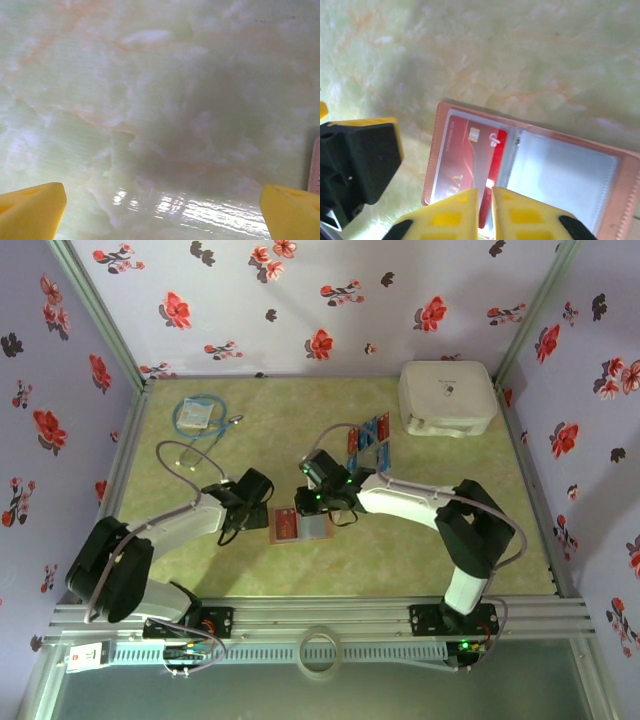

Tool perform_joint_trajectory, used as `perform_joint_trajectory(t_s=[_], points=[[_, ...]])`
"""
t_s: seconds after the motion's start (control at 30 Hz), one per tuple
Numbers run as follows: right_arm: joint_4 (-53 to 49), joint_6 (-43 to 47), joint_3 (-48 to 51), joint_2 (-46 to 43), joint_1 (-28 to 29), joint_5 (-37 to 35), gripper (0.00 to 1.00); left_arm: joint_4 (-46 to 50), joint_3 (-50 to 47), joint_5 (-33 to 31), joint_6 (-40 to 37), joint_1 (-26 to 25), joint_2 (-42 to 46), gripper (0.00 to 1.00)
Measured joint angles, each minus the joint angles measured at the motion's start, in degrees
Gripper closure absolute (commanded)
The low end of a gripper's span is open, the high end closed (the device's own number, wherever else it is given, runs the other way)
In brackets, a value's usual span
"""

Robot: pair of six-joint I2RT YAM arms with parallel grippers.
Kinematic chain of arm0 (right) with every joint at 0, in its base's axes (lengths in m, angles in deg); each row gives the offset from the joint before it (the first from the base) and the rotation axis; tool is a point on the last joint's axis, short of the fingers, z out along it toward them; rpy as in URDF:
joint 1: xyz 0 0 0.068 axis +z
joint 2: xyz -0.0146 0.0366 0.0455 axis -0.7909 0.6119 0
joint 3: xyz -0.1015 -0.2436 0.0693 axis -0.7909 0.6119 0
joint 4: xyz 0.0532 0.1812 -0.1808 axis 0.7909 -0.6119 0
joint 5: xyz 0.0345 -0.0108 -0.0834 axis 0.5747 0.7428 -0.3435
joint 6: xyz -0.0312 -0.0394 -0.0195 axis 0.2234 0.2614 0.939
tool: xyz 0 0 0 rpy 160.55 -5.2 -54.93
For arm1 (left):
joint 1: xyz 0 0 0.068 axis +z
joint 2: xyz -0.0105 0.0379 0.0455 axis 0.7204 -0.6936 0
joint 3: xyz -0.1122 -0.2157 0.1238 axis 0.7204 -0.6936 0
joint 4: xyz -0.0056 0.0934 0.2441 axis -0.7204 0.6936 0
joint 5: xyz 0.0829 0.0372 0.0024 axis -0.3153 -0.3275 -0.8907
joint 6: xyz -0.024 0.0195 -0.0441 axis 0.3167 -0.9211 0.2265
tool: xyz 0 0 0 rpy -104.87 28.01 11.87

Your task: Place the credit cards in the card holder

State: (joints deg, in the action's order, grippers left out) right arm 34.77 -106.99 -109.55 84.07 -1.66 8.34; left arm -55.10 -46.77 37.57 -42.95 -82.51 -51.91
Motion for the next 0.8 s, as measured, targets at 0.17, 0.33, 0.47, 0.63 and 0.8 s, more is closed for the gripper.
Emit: perform_joint_trajectory(t_s=[0.17,0.33,0.47,0.63,0.8], points=[[0.1,0.7,3.4,-2.2,-3.4,0.0,0.82,1.2,0.0,0.0,0.0,0.4,2.9,0.00],[0.2,2.0,5.8,-2.2,-6.4,1.8,0.85,0.7,0.1,1.8,-0.3,0.2,4.3,0.00],[1.0,3.0,6.0,-2.0,-7.3,3.6,0.88,-0.8,0.1,3.5,-0.1,-1.7,5.1,0.00],[1.7,3.6,6.0,-0.6,-7.3,5.2,0.89,-3.0,1.0,4.6,1.4,-6.1,3.7,0.00],[2.3,4.0,6.0,1.1,-7.3,5.9,0.90,-6.1,1.6,4.6,2.4,-9.4,1.9,0.00]])
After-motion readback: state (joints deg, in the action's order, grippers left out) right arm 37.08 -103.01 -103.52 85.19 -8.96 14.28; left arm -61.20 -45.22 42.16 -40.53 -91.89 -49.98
